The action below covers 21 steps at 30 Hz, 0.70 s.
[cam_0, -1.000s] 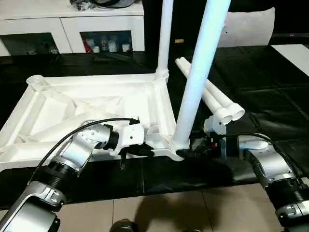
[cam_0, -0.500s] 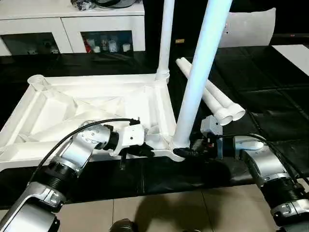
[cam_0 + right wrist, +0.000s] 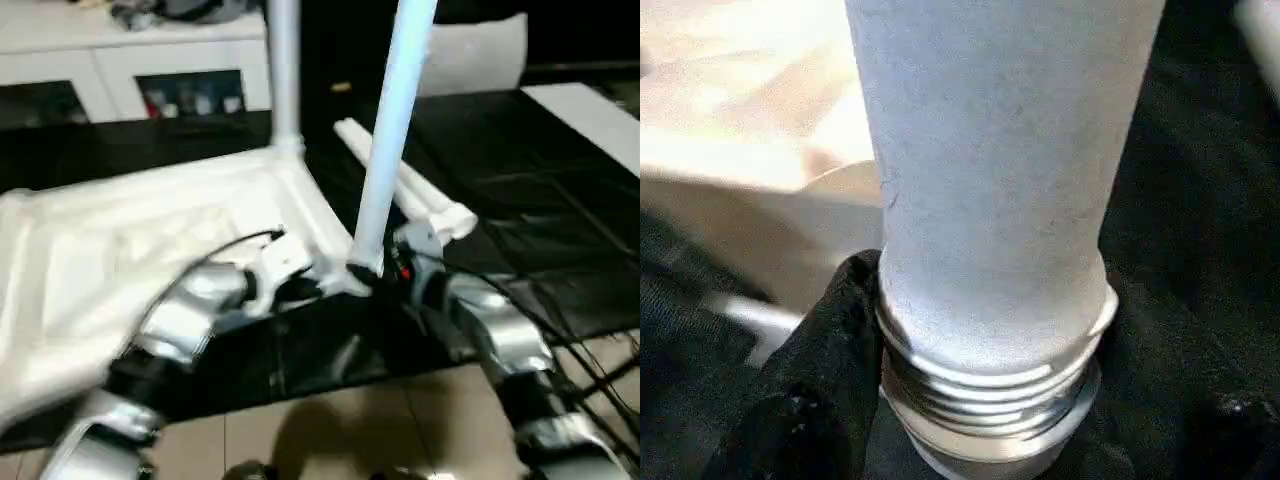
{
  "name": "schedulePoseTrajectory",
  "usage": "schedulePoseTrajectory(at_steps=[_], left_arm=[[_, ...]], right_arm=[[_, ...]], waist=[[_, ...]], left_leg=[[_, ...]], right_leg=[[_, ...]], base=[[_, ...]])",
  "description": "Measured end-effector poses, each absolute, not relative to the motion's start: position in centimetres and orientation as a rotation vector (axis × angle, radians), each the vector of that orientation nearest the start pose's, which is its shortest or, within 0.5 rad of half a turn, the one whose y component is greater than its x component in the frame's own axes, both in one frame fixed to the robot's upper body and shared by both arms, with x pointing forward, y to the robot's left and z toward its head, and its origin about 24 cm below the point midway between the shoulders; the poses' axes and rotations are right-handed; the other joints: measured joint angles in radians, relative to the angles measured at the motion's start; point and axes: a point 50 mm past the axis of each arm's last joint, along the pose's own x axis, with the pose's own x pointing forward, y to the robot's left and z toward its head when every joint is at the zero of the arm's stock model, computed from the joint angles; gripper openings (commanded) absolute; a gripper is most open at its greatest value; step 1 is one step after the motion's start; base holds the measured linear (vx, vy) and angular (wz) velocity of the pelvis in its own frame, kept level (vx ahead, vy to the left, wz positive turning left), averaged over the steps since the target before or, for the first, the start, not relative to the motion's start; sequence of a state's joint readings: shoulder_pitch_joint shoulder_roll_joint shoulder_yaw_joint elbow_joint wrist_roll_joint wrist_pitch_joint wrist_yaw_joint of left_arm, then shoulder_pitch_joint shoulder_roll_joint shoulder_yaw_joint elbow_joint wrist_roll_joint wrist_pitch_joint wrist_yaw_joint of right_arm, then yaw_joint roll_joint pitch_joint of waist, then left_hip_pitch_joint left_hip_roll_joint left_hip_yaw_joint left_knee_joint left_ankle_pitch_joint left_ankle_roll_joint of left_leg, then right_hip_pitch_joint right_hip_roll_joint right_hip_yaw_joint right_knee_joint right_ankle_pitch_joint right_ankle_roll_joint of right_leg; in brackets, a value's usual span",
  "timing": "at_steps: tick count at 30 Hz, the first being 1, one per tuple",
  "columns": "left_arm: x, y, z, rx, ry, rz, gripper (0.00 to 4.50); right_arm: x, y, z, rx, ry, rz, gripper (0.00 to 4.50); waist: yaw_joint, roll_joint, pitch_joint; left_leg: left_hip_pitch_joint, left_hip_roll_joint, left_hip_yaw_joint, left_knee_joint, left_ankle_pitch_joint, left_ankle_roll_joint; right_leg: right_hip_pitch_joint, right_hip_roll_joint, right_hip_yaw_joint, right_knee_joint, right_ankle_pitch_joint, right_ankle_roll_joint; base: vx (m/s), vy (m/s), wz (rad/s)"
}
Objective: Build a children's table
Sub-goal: Rotate leg to tighten
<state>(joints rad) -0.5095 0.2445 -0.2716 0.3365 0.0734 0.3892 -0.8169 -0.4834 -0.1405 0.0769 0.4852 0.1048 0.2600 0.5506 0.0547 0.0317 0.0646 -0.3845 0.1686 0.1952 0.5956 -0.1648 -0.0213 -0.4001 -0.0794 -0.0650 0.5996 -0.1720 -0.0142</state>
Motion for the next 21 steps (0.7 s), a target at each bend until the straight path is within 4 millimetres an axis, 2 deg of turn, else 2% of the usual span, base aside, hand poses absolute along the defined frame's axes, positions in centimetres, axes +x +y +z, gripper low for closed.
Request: schedulePoseTrajectory(at_steps=[2,3,8,9,13,17,21], left_arm=[[31.6,9.2,5.4,0.34,0.417,-0.935,0.0],[31.6,9.1,5.5,0.34,0.415,-0.928,0.0],[31.7,9.2,5.8,0.377,0.4,-0.927,0.0],[31.7,9.4,5.9,0.389,0.394,-0.932,0.0],[31.6,9.7,6.0,0.417,0.378,-0.963,0.0],[31.4,10.6,6.2,0.467,0.361,-1.038,0.0],[31.2,11.3,6.1,0.499,0.356,-1.107,0.0]], right_arm=[[33.3,-11.0,4.3,-0.034,0.305,0.613,2.72],[33.4,-11.0,4.4,-0.032,0.302,0.604,3.28],[33.3,-10.8,4.5,-0.006,0.279,0.601,3.63],[33.2,-11.0,4.5,-0.008,0.273,0.611,3.86],[32.5,-11.9,4.5,-0.006,0.251,0.674,4.09],[31.0,-14.4,4.0,-0.076,0.258,0.798,4.42],[30.5,-15.7,4.0,-0.096,0.278,0.87,4.42]], waist=[[-0.004,0.0,0.0],[-0.003,0.0,0.0],[0.0,-0.001,0.0],[0.003,-0.001,0.0],[0.011,-0.001,0.0],[0.03,0.0,0.0],[0.037,0.0,0.001]], left_leg=[[-0.001,0.0,0.0,0.0,0.0,0.0],[-0.001,0.0,0.0,0.0,0.0,0.0],[-0.004,0.0,0.0,0.0,0.0,0.0],[-0.004,0.0,0.0,-0.001,-0.001,0.0],[-0.007,0.002,0.0,-0.002,-0.002,0.0],[-0.008,0.003,0.0,-0.002,-0.002,0.0],[-0.008,0.003,0.0,0.0,-0.001,-0.001]], right_leg=[[0.0,0.0,0.0,0.0,0.0,0.0],[-0.001,0.0,0.0,0.0,0.0,-0.001],[-0.002,0.0,0.0,0.001,0.005,-0.001],[-0.003,0.0,0.0,0.001,0.006,-0.004],[-0.006,0.001,-0.002,0.0,0.005,-0.002],[-0.006,0.002,-0.003,0.0,0.005,-0.001],[-0.005,0.001,-0.003,0.001,0.006,-0.003]], base=[[0.0,0.0,0.0],[0.0,0.0,0.0],[0.0,0.0,0.0],[0.0,0.0,0.0],[0.0,0.0,0.0],[0.0,0.0,0.0],[0.0,0.0,0.0]])
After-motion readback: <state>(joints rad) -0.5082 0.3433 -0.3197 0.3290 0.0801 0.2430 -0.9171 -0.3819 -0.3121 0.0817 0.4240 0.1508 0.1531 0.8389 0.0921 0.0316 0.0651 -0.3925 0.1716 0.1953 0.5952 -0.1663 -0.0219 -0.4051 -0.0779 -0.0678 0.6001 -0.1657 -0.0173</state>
